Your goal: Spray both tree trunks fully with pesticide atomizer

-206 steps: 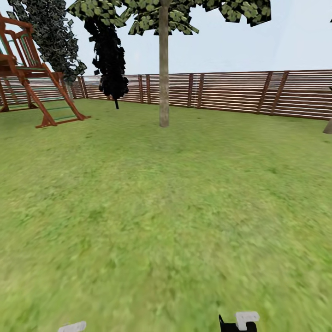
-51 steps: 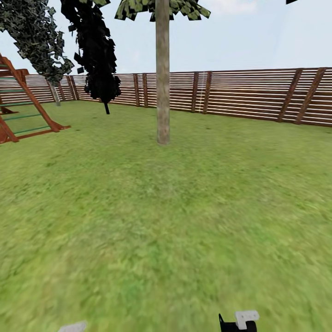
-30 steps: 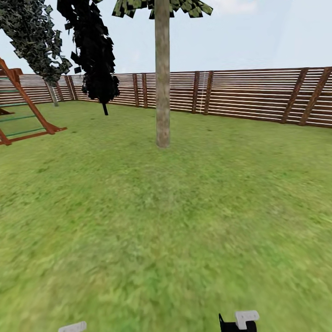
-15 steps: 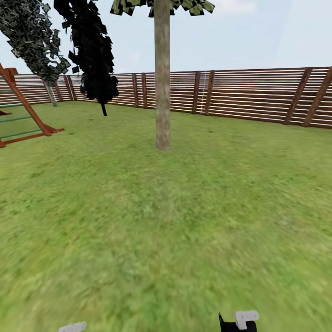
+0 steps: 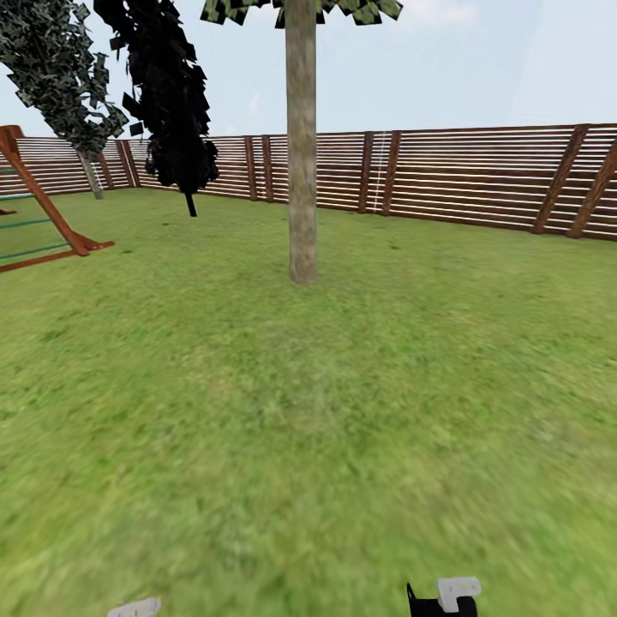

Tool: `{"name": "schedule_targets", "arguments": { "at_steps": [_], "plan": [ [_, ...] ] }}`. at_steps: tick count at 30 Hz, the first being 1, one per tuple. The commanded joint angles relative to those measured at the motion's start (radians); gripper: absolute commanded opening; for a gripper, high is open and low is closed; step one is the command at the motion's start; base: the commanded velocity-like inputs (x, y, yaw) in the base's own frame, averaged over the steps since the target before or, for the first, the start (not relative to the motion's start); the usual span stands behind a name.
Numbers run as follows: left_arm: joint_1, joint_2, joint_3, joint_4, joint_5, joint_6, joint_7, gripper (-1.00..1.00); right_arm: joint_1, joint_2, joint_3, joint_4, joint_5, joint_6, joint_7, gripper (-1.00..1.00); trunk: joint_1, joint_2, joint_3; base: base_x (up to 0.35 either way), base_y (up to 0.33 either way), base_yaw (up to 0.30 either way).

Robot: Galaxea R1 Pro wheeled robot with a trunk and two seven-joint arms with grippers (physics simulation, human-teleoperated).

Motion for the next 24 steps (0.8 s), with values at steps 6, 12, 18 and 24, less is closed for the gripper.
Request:
{"name": "schedule_targets", "arguments": {
  "at_steps": [6,12,18,24],
  "plan": [
    [0.0,0.0,0.0,0.0,0.0,0.0,0.0,-1.0,0.0,0.0,0.0,0.0,0.0,0.0,0.0,1.0,0.0,0.0,0.0,0.339,0.0,0.0],
    [0.0,0.0,0.0,0.0,0.0,0.0,0.0,-1.0,0.0,0.0,0.0,0.0,0.0,0.0,0.0,1.0,0.0,0.0,0.0,0.339,0.0,0.0],
    [0.0,0.0,0.0,0.0,0.0,0.0,0.0,-1.0,0.0,0.0,0.0,0.0,0.0,0.0,0.0,1.0,0.0,0.0,0.0,0.339,0.0,0.0],
    [0.0,0.0,0.0,0.0,0.0,0.0,0.0,-1.0,0.0,0.0,0.0,0.0,0.0,0.0,0.0,1.0,0.0,0.0,0.0,0.339,0.0,0.0]
  ]
}}
